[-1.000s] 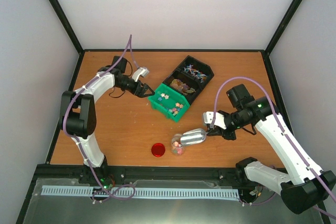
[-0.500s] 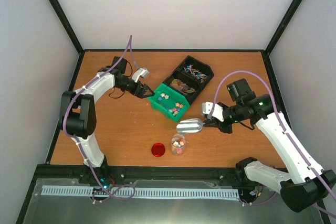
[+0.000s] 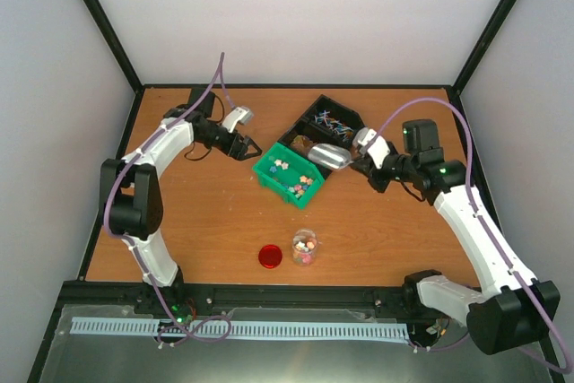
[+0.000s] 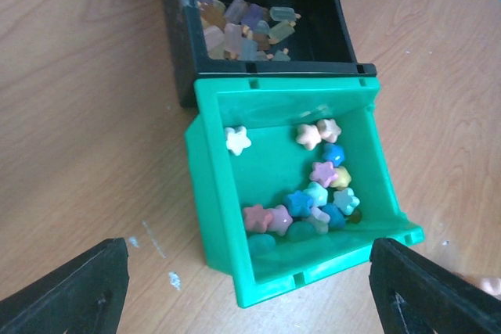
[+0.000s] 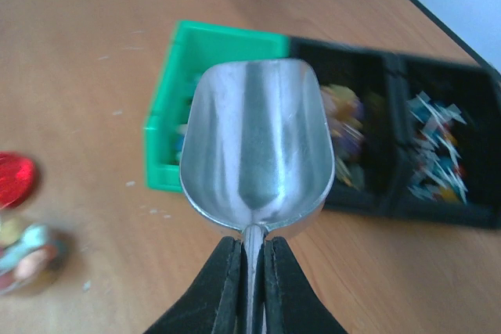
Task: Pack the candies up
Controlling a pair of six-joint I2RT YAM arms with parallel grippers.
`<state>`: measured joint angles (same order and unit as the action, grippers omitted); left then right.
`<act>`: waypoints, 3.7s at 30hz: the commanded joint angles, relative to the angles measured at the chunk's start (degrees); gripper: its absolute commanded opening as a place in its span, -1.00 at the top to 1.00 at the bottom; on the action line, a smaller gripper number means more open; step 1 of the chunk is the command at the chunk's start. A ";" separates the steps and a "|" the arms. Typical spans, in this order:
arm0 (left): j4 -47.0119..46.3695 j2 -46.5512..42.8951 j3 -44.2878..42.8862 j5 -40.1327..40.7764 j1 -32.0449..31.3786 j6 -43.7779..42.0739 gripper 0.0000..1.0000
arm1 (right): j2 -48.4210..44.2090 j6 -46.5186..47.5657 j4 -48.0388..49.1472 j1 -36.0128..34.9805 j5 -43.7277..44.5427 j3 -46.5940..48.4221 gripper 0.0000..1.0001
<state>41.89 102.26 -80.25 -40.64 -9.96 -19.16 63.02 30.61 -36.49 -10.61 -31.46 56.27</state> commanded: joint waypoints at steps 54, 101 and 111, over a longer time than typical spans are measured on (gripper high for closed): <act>13.26 2.25 -11.45 9.58 5.46 -6.22 -0.81 | 30.30 -4.37 13.05 21.87 0.84 1.81 -0.14; 9.25 -26.28 27.71 7.19 -13.70 -30.48 -0.83 | 6.14 10.86 -10.45 3.66 -13.23 8.45 -1.00; 0.99 -23.69 33.67 7.86 -17.72 -31.06 -0.47 | -1.26 9.67 -8.63 3.49 0.39 6.71 -1.00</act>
<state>47.13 77.38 -46.50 -32.45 -26.50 -49.34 63.64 42.13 -46.85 -6.81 -36.53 61.34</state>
